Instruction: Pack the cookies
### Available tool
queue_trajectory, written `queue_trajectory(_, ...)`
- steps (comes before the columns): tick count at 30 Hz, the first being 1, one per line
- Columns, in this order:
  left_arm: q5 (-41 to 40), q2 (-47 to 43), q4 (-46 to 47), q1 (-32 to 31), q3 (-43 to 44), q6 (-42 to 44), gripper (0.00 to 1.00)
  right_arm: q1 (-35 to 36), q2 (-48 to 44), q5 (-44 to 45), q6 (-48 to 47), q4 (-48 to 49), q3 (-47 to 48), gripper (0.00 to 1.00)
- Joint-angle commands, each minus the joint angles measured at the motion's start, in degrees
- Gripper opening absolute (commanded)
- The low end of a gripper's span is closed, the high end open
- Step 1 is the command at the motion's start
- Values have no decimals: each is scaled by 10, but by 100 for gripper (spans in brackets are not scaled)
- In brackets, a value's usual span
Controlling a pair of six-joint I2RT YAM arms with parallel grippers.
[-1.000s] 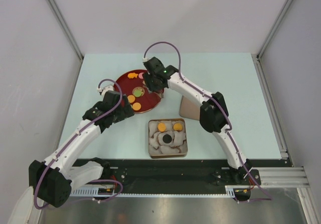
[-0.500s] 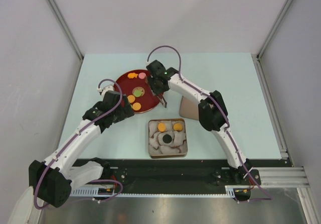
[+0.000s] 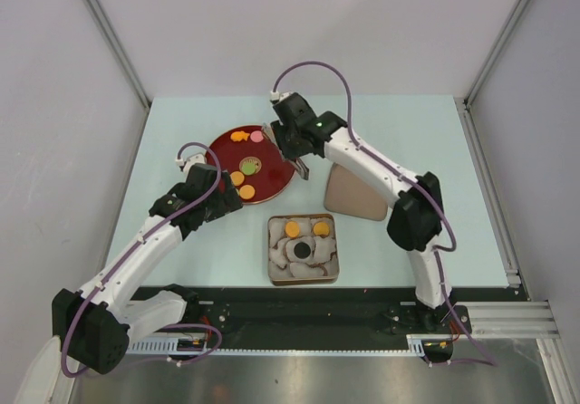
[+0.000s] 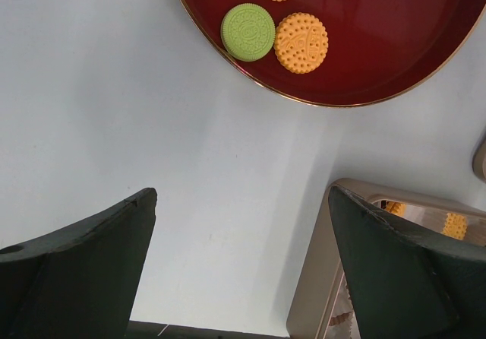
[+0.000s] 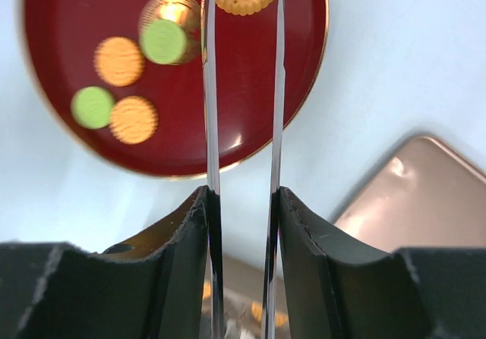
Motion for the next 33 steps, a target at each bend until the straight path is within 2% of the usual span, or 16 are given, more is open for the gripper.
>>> queue_trajectory(1,-5,-5,7,4,0,-2,100,30,-114,29,-15,-10,-51,35)
queue_trajectory(3,-6,-8,6,4,-1,-2,100,38,-172,35,-14,-18,-88,35)
queue_trajectory(8,-5,-9,9,4,-2,-2,100,81,-303,64,13,-38,-253,35)
queue_trajectory(13,-3,3,11,4,4,-4,100,147,-414,129,81,-120,-337,35)
queue_trajectory(18,-7,5,10,4,3,-4,100,239,-457,169,180,-207,-357,35)
queue_trajectory(22,-7,6,8,4,0,-4,100,280,-473,188,240,-256,-371,35)
queue_trajectory(33,1,8,10,4,-1,-2,100,311,-495,177,298,-300,-408,35)
